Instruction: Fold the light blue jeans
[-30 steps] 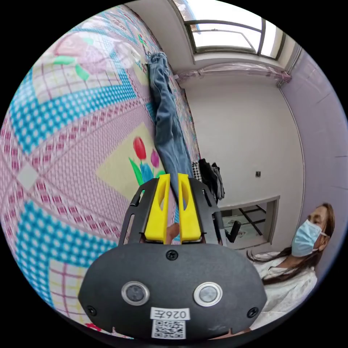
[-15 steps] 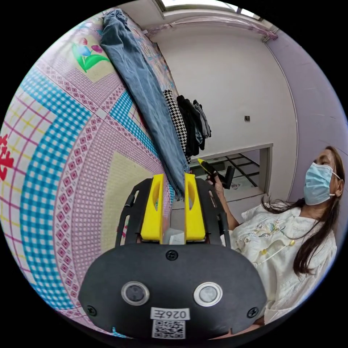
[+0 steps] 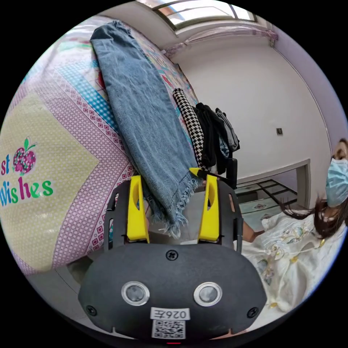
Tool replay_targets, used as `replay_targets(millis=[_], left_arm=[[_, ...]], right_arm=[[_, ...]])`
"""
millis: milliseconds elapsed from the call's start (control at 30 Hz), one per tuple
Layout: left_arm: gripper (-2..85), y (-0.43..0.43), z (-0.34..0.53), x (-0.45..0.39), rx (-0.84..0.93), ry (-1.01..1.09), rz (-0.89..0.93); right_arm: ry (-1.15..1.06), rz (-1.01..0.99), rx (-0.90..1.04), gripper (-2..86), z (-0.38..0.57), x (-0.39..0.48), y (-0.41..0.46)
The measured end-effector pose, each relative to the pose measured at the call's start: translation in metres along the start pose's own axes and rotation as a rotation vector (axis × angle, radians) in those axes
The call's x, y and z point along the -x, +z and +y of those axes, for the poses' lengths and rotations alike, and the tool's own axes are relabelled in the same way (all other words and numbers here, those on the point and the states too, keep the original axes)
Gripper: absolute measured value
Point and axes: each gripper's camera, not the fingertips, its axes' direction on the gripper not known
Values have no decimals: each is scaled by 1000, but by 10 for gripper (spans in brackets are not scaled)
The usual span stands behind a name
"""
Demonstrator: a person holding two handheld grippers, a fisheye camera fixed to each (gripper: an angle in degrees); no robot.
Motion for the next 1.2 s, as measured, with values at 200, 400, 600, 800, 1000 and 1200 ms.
replay_targets(millis=[200, 400, 600, 800, 1000, 1200], left_arm=[[162, 23, -24, 9, -84, 23, -60], [45, 1, -54, 13, -89, -47, 394], [41, 9, -38, 28, 200, 8, 11], [57, 19, -11, 134, 8, -290, 387], [162, 10, -15, 179, -91, -363, 447], [317, -22, -42, 195, -104, -276, 205]], right_arm=[[-51, -116, 36, 4, -22, -29, -4], [54, -604, -62, -9, -50, -49, -58], [100, -453, 151, -6, -17, -82, -33], [257, -630, 86, 2, 9, -130, -25], [214, -575, 104, 38, 4, -146, -41], [179, -366, 52, 131, 6, -148, -72]])
